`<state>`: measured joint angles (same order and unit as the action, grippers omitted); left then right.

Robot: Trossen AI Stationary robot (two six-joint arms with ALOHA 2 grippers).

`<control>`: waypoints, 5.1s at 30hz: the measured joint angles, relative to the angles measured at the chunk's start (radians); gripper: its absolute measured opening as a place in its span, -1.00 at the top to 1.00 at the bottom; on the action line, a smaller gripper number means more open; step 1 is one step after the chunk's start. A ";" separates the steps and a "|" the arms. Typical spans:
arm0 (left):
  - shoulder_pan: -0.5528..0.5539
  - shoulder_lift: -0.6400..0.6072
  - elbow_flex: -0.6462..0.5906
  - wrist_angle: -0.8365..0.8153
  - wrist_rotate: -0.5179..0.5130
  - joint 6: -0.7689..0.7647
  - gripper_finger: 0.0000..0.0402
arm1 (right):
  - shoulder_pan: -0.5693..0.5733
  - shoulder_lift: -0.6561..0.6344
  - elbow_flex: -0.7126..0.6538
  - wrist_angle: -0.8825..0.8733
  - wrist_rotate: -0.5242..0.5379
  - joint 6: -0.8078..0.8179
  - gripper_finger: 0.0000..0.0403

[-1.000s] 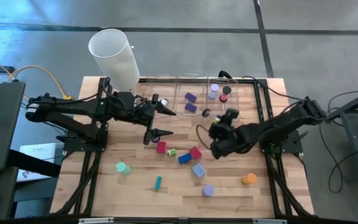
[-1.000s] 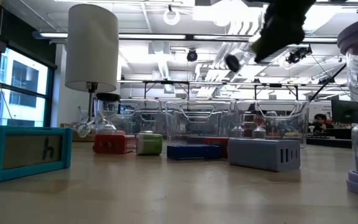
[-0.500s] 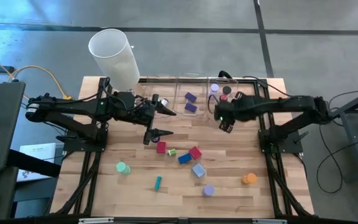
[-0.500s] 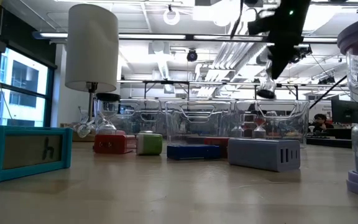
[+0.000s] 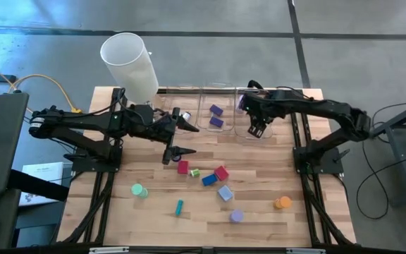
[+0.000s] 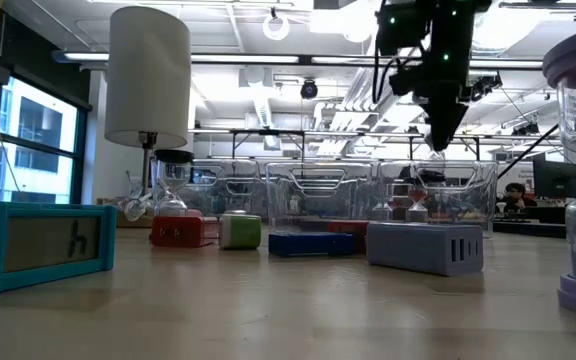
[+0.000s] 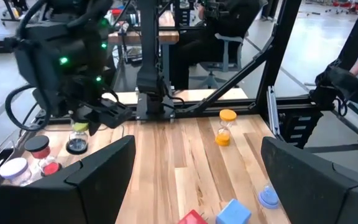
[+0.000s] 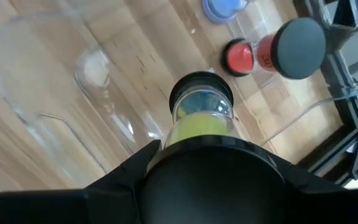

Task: Pick & Place Office items
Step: Put the green hourglass into the right transparent bin, then put the right red charger adapter into the left transparent bin

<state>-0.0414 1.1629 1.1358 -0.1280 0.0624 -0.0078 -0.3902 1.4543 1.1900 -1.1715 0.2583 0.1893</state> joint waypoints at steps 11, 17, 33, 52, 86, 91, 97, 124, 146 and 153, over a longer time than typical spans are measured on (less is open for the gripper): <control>0.000 0.000 0.000 -0.018 0.000 0.000 -0.69 | -0.095 0.136 0.000 0.023 -0.073 -0.090 0.05; 0.000 0.000 0.000 -0.026 0.001 0.000 -0.69 | -0.129 0.208 0.000 0.029 -0.043 -0.132 0.09; 0.000 0.000 0.000 -0.028 0.001 0.000 -0.69 | -0.201 0.239 0.000 0.079 -0.005 -0.131 -0.09; 0.000 0.000 0.000 -0.029 0.000 0.000 -0.69 | -0.190 0.185 0.000 0.056 0.115 -0.120 -0.34; -0.030 0.064 -0.003 -0.224 0.021 -0.045 -0.69 | 0.147 -0.385 0.000 0.059 -0.028 0.157 -0.42; -0.029 0.070 -0.003 -0.257 0.044 -0.045 -0.69 | 0.215 -0.374 0.000 0.180 -0.039 0.096 -0.45; -0.044 0.078 -0.003 -0.263 0.045 -0.045 -0.69 | 0.265 -0.353 0.000 0.266 -0.136 0.034 -0.45; -0.108 0.080 -0.003 -0.281 0.045 -0.043 -0.69 | 0.279 -0.081 0.000 0.241 -0.107 0.075 -0.98; -0.144 0.164 -0.003 -0.319 0.045 -0.154 -0.69 | 0.567 -0.056 0.000 0.477 -0.299 0.263 -0.95; -0.199 0.171 -0.003 -0.294 0.046 -0.252 -0.69 | 0.595 -0.056 0.000 0.544 -0.117 0.293 -0.95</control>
<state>-0.2400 1.3338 1.1328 -0.4216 0.1081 -0.2602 0.2050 1.3987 1.1902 -0.6272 0.1411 0.4818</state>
